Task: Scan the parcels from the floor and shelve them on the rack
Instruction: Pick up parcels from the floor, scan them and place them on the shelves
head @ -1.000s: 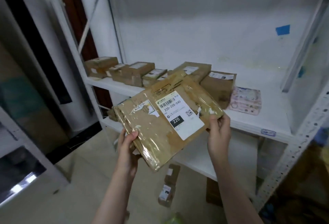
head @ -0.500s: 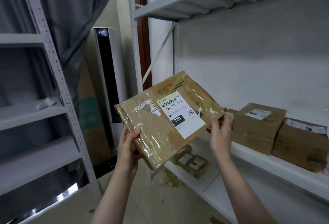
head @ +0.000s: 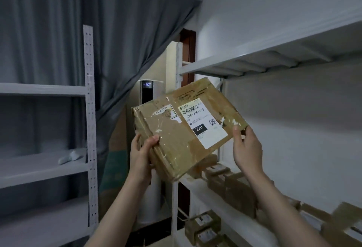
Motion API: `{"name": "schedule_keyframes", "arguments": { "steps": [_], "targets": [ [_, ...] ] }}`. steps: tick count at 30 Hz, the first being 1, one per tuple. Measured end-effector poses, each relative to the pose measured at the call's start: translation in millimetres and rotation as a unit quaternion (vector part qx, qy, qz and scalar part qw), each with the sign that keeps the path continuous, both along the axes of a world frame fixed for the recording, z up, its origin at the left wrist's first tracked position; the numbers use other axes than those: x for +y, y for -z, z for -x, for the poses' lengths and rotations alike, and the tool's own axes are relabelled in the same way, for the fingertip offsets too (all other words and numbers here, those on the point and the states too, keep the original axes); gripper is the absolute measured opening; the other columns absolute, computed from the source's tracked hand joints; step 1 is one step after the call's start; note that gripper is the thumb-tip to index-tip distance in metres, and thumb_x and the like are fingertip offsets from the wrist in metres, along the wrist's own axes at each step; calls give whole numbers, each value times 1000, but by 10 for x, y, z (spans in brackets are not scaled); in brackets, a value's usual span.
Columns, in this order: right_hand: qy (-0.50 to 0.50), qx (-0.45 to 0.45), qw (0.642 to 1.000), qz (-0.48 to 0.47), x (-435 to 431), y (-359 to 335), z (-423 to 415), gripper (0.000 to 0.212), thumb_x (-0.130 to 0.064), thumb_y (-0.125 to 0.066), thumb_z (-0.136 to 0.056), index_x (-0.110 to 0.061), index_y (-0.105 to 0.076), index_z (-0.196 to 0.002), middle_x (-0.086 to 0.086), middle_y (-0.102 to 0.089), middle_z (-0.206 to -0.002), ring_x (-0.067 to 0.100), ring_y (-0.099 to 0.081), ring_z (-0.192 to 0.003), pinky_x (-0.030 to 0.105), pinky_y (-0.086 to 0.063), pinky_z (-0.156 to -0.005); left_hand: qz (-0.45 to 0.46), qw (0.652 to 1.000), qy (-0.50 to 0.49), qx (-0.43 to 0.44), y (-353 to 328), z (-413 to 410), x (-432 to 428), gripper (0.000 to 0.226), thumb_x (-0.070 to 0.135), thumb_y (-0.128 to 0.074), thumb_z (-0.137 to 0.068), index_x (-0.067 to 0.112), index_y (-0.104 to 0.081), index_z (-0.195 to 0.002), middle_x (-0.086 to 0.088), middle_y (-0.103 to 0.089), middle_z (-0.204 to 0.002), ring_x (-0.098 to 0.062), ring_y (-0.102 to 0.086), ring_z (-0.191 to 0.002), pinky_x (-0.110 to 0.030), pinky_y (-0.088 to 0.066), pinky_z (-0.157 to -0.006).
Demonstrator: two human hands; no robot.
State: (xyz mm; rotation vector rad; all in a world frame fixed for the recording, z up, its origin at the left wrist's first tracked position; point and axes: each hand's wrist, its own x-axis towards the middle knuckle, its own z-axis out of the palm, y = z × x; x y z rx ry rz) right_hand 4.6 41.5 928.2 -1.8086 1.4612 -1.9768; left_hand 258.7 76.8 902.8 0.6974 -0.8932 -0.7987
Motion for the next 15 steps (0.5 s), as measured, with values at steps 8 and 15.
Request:
{"name": "schedule_keyframes", "arguments": {
  "steps": [8, 15],
  "targets": [
    [-37, 86, 994, 58, -805, -1049, -228, 42, -43, -39, -104, -10, -54, -125, 10, -65, -114, 32, -60, -104, 32, -39, -76, 88, 995, -40, 39, -850, -243, -624, 119, 53, -94, -39, 18, -48, -143, -12, -62, -135, -34, -65, -116, -50, -50, -100],
    [-25, 225, 971, 80, -1303, -1706, -583, 39, -37, -50, -98, -15, -52, -130, 10, -68, -113, 35, -62, -99, 38, -48, -83, 105, 984, -140, 33, -1542, -281, -1165, 132, 64, -86, -34, 30, -33, -150, -4, -49, -141, -26, -55, -123, -50, -48, -104]
  ]
}}
